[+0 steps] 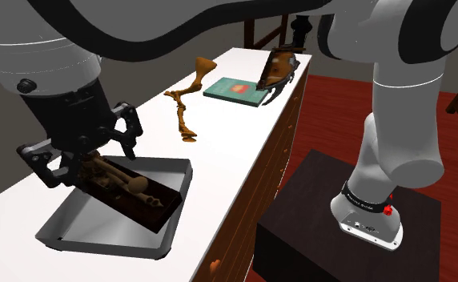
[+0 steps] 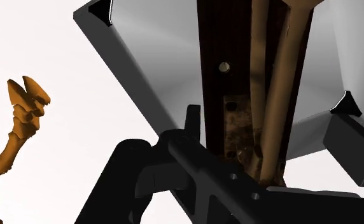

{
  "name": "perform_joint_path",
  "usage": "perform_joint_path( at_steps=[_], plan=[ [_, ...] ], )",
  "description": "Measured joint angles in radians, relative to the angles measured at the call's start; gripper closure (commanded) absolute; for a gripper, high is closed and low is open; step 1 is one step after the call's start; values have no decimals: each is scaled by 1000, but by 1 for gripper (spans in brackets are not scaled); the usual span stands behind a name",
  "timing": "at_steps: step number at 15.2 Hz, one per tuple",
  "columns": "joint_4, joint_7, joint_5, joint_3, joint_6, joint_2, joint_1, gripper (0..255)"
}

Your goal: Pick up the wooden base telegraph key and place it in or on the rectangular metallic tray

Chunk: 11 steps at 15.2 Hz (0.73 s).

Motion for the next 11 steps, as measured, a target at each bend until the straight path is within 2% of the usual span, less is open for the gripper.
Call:
perform_joint_path(
  at_steps=[3, 8, 11],
  plan=[
    [0, 0, -1, 0, 0, 1, 0, 0],
    [187, -3, -34, -2, -141, 50, 56, 0],
    [201, -2, -35, -1, -155, 50, 62, 0]
  ],
)
